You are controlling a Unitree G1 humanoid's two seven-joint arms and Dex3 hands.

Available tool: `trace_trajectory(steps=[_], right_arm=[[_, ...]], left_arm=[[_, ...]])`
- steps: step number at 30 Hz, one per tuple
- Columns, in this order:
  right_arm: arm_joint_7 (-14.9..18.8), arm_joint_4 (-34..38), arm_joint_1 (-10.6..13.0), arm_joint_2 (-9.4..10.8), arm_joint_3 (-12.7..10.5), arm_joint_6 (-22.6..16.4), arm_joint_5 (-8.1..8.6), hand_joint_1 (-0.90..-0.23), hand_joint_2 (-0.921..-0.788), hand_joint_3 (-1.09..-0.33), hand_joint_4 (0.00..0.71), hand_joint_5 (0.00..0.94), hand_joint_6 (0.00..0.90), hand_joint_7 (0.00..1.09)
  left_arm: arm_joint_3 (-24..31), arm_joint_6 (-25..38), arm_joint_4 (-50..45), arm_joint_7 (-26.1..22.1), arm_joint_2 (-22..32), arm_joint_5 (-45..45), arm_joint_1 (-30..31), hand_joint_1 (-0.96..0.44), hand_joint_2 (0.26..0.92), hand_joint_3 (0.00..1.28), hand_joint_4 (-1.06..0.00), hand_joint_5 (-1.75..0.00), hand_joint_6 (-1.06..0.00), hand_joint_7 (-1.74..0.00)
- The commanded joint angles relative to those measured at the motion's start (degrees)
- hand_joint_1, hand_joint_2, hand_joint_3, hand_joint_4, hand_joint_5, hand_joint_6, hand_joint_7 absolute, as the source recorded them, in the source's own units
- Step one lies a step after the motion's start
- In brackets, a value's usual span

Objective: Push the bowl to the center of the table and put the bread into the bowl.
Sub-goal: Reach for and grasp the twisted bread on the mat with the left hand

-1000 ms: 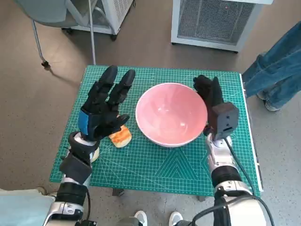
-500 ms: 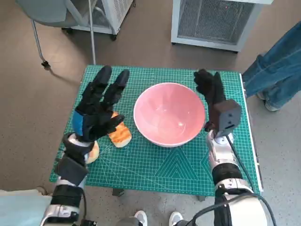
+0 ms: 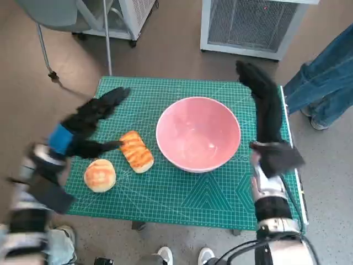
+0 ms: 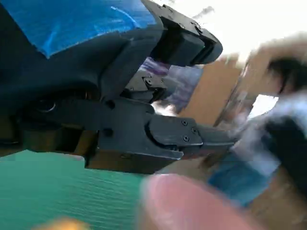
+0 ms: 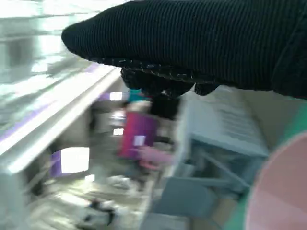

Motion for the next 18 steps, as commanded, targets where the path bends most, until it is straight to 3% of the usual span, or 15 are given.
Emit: trace_trajectory(steps=[1, 11, 18], right_arm=[[1.79, -5.33, 3.78, -0.03, 1.1, -0.44, 1.66, -0.605, -0.921, -0.845, 0.239, 0.001, 0.003, 0.63], [4.77, -14.95, 8.14, 1.0, 3.56, 2.78, 5.35, -0.613, -0.921, -0.831, 0.237, 0.0, -0.001, 0.64], [6.08, -16.61, 9.04, 1.2, 4.62, 2.86, 5.8, -0.62, -0.921, -0.824, 0.235, 0.0, -0.001, 0.65]], left_arm=[[-1.92, -2.66, 3.1, 2.48, 5.58, 8.18, -3.28, -0.21, 0.894, 0.02, -0.19, 0.0, -0.37, -0.03], [-7.85, -2.1, 6.5, 6.22, 9.88, 18.42, -7.09, -0.19, 0.876, 0.0, -0.24, -0.02, -0.41, -0.03], [-12.36, 0.0, 6.62, 10.19, 9.82, 24.94, -8.56, -0.18, 0.839, 0.0, -0.28, -0.02, -0.43, -0.03]])
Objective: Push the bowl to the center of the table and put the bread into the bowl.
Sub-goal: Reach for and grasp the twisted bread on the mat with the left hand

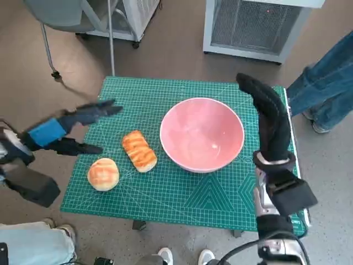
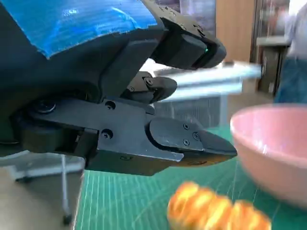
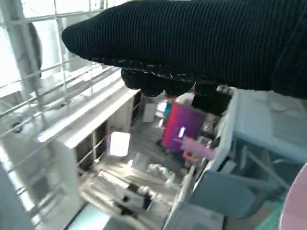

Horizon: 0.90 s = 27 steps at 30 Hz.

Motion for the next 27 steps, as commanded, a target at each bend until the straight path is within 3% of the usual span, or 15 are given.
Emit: trace_trajectory(steps=[1, 10, 27], right_arm=[[1.42, -0.8, 1.7, 0.27, 0.83, 0.81, 0.69, -0.62, -0.921, -0.823, 0.234, 0.0, -0.001, 0.65], [2.99, -2.64, 2.6, 0.06, 1.62, 0.95, 1.14, -0.622, -0.921, -0.817, 0.227, 0.0, -0.001, 0.66], [4.95, -5.12, 4.22, -0.16, 1.24, 2.48, 4.22, -0.627, -0.921, -0.82, 0.224, 0.0, -0.001, 0.65]], left_arm=[[-3.41, 1.48, -0.09, 3.2, 0.25, 4.61, -2.15, -0.18, 0.831, 0.0, -0.28, -0.02, -0.43, -0.03], [-9.63, 4.37, -0.29, 6.85, -0.99, 11.37, -5.91, -0.28, 0.798, 0.0, -0.29, -0.01, -0.43, -0.02], [-20.38, 10.34, 2.69, 11.85, -5.82, 19.68, -13.33, -0.36, 0.805, 0.0, -0.29, 0.0, -0.42, -0.01]])
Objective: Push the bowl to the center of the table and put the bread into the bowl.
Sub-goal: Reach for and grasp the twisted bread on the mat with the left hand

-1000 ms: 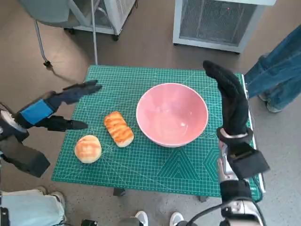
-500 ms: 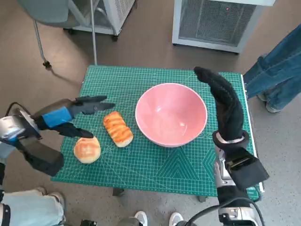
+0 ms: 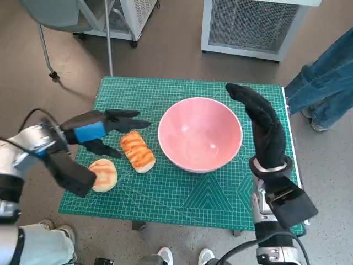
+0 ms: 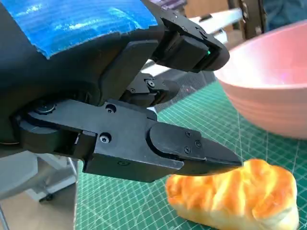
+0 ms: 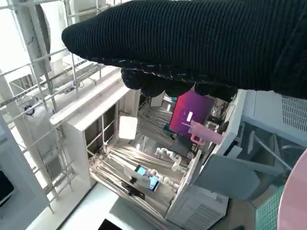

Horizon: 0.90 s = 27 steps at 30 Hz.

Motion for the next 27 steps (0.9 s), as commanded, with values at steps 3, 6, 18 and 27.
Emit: trace_trajectory(steps=[3, 6, 18, 27], right_arm=[[1.19, -1.41, 2.22, -0.12, -0.21, 2.0, 1.67, -0.634, -0.921, -0.819, 0.221, 0.0, -0.001, 0.65], [1.35, -2.15, 2.63, -0.04, -0.27, 2.56, 2.06, -0.639, -0.921, -0.813, 0.218, 0.0, -0.001, 0.65], [1.45, -5.97, 4.51, 0.11, -0.31, 5.05, 2.92, -0.646, -0.921, -0.8, 0.213, 0.0, -0.001, 0.64], [1.14, -7.17, 5.05, 0.45, -0.49, 6.39, 2.7, -0.649, -0.921, -0.798, 0.212, 0.0, -0.001, 0.64]], left_arm=[[-3.94, 2.11, 1.56, 2.23, -1.66, 2.89, -3.4, -0.36, 0.806, 0.0, -0.29, 0.0, -0.42, 0.0], [-5.18, 2.82, 2.11, 2.69, -2.13, 3.5, -4.15, -0.36, 0.806, 0.0, -0.29, 0.0, -0.42, 0.0], [-9.23, 5.41, 4.51, 2.11, -3.34, 3.97, -5.33, -0.32, 0.801, 0.0, -0.3, 0.0, -0.44, -0.01], [-9.65, 5.22, 4.82, -0.96, -2.82, 1.79, -5.02, -0.32, 0.782, 0.0, -0.29, 0.0, -0.44, -0.01]])
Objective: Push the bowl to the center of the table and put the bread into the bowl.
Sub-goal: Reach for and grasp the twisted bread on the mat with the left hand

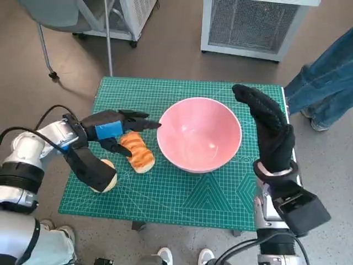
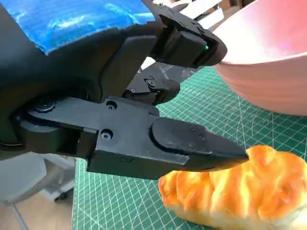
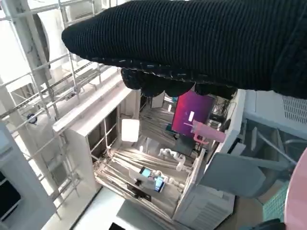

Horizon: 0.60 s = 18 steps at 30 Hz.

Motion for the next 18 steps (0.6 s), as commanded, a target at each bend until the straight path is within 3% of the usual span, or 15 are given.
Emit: trace_trajectory(steps=[1, 9, 18], right_arm=[[0.0, 0.01, 1.4, 0.35, -0.37, 1.13, 0.22, -0.649, -0.921, -0.798, 0.212, 0.001, -0.001, 0.64], [0.03, 0.53, 1.24, 0.62, -0.43, 1.15, 0.07, -0.649, -0.921, -0.794, 0.213, 0.001, -0.001, 0.64], [0.27, 1.04, 1.01, 0.69, -0.48, 1.2, 0.18, -0.649, -0.921, -0.792, 0.214, 0.001, -0.001, 0.64]], left_arm=[[-0.81, -0.46, 0.65, -2.07, 0.25, -0.85, -0.37, -0.32, 0.782, 0.0, -0.29, 0.0, -0.44, -0.01], [0.12, -1.1, 1.2, -3.84, 0.71, -3.44, -0.36, -0.32, 0.776, 0.0, -0.29, 0.0, -0.43, 0.0], [1.13, -1.67, 0.49, -2.62, 2.27, -4.88, 0.09, -0.32, 0.775, 0.0, -0.29, 0.0, -0.44, 0.0]])
